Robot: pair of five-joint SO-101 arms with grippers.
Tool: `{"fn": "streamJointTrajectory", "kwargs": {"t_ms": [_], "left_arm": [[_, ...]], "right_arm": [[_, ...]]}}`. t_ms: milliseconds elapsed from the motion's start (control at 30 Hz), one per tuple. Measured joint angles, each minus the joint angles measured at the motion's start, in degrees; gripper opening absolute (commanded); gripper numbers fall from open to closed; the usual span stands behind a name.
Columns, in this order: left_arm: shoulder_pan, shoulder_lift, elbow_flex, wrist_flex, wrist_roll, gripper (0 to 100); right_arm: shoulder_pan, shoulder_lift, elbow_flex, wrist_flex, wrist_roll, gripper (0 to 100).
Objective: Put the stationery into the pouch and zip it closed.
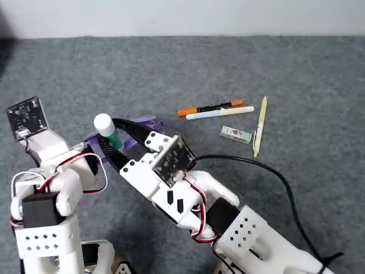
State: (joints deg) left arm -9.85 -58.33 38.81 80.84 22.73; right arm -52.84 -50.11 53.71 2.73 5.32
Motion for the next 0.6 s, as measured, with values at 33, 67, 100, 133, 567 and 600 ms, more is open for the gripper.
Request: {"fn": "streamJointTrajectory", "kwargs": {"t_ms": [33, 67, 100, 133, 567, 600], "left_arm": [[0.0, 0.0, 0.0, 0.0, 0.0, 1], [0.0, 0.0, 0.0, 0.0, 0.0, 1], [0.0, 0.0, 0.0, 0.0, 0.0, 1], [0.0, 0.0, 0.0, 0.0, 0.0, 1], [-0.18, 0.0, 0.0, 0.0, 0.0, 1], [-0.18, 0.0, 0.0, 0.0, 0.0, 1]], "right_arm": [[0.0, 0.0, 0.35, -1.23, 0.0, 0.8], [0.0, 0.0, 0.62, -2.29, 0.0, 0.8], [0.0, 0.26, 0.7, -3.16, 0.0, 0.8], [0.0, 0.79, 0.7, -4.04, 0.0, 0.8], [0.0, 10.64, 1.23, -11.96, 0.35, 2.0], [0.0, 10.64, 1.23, -10.02, 0.35, 3.5]]}}
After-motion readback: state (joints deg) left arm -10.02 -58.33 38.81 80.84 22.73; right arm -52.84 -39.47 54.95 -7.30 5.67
